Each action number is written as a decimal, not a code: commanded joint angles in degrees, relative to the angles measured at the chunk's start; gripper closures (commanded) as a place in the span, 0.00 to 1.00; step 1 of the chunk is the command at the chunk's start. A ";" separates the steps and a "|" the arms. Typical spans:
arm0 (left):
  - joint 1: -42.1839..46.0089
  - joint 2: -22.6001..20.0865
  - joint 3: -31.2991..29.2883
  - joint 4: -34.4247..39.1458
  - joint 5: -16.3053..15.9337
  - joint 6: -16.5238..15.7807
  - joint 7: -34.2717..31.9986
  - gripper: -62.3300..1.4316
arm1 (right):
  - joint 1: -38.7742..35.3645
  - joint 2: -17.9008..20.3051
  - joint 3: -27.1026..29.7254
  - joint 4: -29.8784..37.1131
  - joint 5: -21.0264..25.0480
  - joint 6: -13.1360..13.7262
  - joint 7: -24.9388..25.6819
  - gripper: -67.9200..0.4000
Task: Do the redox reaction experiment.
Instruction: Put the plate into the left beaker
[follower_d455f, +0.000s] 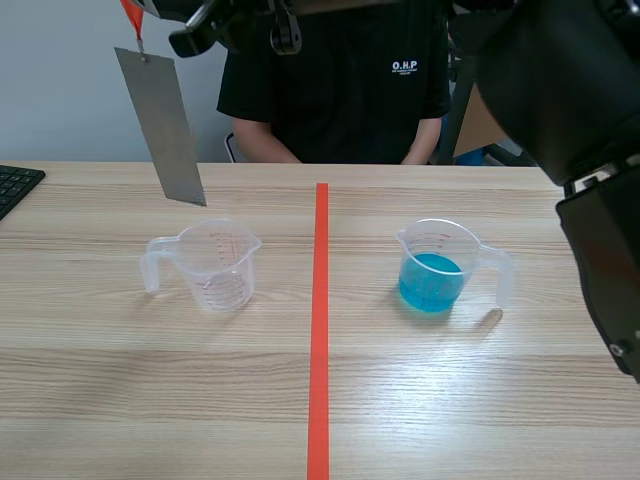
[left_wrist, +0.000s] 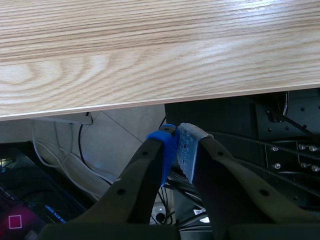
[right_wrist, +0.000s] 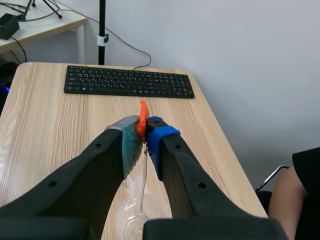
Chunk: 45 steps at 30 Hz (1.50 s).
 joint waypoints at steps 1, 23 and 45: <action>0.61 0.28 -0.11 1.14 -0.22 -0.13 -0.81 0.90 | 1.86 -0.59 -0.02 0.02 -0.11 0.33 1.31 0.97; 0.61 0.28 -0.11 1.14 -0.22 -0.13 -0.81 0.72 | 2.43 -1.44 -0.63 -8.02 -4.68 0.33 7.06 0.97; 0.61 0.28 -0.09 1.14 -0.24 -0.15 -0.83 0.00 | 2.40 -1.46 -3.02 -19.89 -11.56 0.33 16.35 0.97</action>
